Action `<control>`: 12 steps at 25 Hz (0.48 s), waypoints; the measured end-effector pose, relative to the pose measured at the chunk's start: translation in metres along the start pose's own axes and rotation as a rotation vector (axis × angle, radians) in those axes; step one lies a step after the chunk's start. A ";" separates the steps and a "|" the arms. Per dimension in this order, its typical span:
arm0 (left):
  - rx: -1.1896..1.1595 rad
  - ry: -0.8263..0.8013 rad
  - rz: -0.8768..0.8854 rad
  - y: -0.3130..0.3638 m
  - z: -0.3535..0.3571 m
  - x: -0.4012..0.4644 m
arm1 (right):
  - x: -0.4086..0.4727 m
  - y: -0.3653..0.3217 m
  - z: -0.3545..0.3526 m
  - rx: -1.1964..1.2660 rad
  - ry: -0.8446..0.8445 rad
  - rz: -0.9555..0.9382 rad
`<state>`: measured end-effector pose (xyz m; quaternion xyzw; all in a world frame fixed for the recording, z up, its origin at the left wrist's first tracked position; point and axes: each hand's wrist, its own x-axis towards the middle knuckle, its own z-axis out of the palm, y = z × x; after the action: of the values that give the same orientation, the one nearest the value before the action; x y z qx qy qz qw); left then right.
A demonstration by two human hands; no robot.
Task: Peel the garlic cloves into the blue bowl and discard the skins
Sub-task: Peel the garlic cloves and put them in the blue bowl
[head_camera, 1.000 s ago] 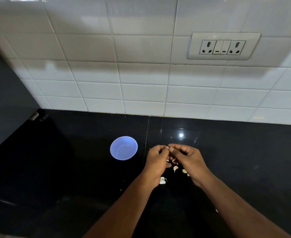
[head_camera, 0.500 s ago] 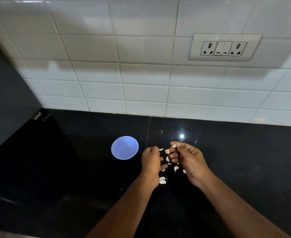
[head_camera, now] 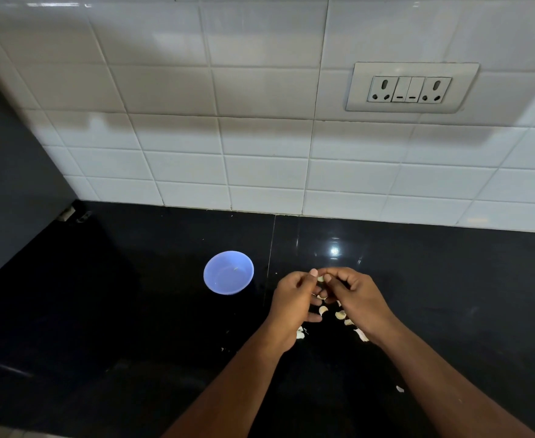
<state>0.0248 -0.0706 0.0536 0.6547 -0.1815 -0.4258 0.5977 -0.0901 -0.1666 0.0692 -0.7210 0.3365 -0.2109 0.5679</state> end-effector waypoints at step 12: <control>-0.495 0.022 -0.189 0.011 0.010 0.005 | 0.005 -0.009 0.001 0.287 0.061 0.011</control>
<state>0.0232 -0.0828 0.0625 0.5071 -0.0032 -0.5040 0.6992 -0.0841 -0.1682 0.0774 -0.6236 0.3240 -0.2755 0.6559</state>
